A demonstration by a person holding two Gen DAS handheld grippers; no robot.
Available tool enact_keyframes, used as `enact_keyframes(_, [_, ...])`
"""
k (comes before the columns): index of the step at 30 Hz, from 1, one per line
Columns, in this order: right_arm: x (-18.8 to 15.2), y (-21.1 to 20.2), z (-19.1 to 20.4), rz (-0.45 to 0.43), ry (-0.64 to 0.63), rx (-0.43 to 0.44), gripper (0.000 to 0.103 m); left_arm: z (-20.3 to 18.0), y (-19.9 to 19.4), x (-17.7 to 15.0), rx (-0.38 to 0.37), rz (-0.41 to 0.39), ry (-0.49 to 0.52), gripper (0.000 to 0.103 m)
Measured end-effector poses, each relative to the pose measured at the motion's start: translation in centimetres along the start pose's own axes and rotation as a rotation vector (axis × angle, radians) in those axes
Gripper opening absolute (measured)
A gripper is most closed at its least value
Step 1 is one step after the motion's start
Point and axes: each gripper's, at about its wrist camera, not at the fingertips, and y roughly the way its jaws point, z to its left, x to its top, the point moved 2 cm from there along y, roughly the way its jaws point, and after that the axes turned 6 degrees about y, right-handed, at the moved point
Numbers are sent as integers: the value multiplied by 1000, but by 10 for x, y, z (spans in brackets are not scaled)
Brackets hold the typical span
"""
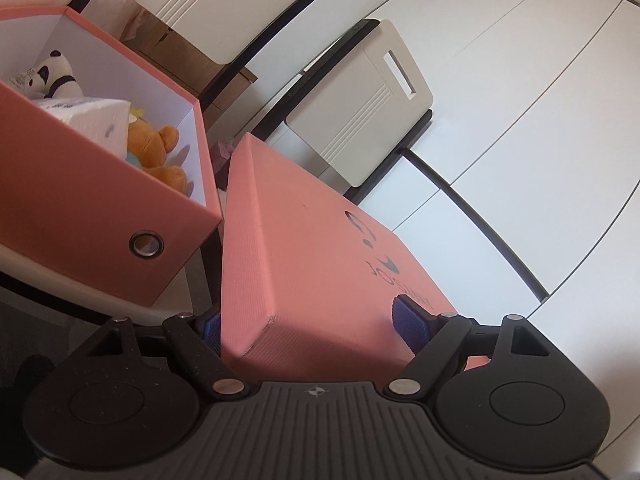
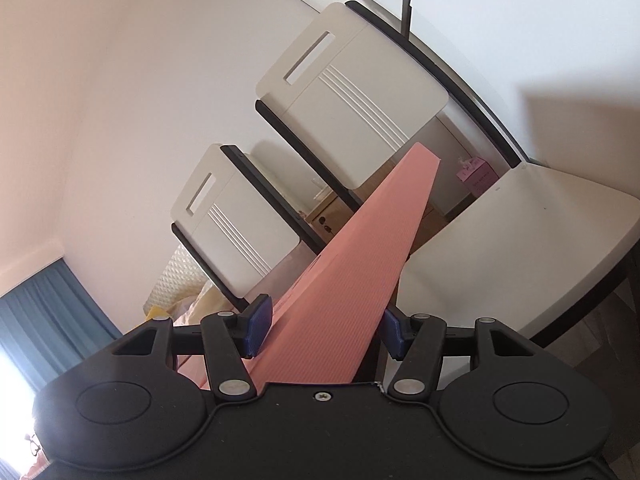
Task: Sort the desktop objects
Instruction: 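Lift the lid with both grippers and carry it over the pink box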
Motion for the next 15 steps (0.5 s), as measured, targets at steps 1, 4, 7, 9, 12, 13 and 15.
enact_keyframes(1, [1,2,3,-2,-3,5,58,-1,-1,3,4,-6,3,85])
enact_keyframes(4, [4,13,11,-1,-4,19,58,0,-4,15,13,-22,9,85])
enact_keyframes(7, [8,27,19,7,-10,35,58,2,-9,26,24,-43,12,85])
enact_keyframes(9, [10,38,26,13,-16,51,58,6,-15,35,34,-62,12,85])
enact_keyframes(12, [14,65,40,38,-37,81,58,15,-27,50,59,-101,1,85])
enact_keyframes(13, [14,76,46,47,-48,95,58,20,-32,56,68,-119,-3,85])
enact_keyframes(15, [14,99,58,64,-67,130,58,30,-40,66,87,-155,-17,85])
